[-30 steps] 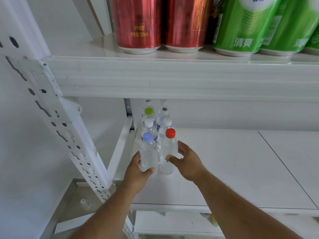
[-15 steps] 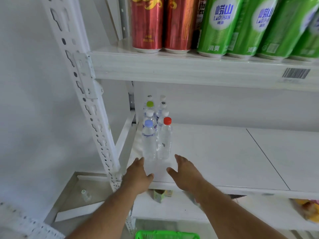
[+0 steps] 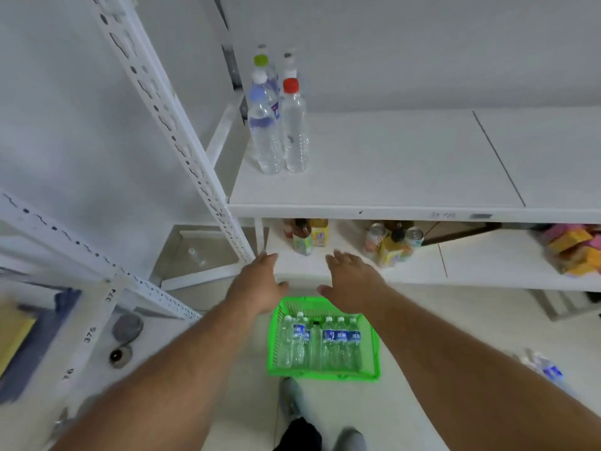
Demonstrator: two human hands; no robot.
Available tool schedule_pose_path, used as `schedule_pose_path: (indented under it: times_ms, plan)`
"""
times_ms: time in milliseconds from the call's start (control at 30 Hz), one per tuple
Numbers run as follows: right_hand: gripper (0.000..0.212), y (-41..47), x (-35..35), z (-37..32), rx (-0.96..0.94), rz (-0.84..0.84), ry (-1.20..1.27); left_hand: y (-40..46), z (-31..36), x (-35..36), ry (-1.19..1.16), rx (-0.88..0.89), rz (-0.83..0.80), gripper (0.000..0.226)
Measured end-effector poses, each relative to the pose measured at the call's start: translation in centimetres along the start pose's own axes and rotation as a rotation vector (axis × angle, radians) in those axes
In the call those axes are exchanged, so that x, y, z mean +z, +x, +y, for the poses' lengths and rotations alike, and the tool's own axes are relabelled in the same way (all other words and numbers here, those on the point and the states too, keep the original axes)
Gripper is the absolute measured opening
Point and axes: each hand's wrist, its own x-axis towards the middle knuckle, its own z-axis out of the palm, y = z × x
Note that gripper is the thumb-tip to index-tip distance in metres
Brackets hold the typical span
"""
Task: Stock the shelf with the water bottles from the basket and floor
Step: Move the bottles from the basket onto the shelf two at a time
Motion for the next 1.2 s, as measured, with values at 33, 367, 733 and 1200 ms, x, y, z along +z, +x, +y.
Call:
schedule_pose_path:
  times_ms: [33,367,733,1200]
  plan:
    - [0.08,-0.6,0.8,0.2,0.015,-0.025,0.017,-0.6,-0.2,1.1,0.007,-0.013,-0.026,0.074]
    - [0.079,-2.4,8.0,0.7,0.082,-0.255,0.011,-1.6,-4.3,9.3,0.017,-0.088,-0.227,0.076]
    - [0.08,4.2,18.6,-2.2,0.204,-0.408,0.14,3.7,-14.4,17.7,-0.186,-0.275,-0.415,0.079]
    - [0.075,20.8,45.2,5.7,0.397,-0.473,0.423,15.6,-23.5,41.0,-0.511,-0.613,-0.228,0.059]
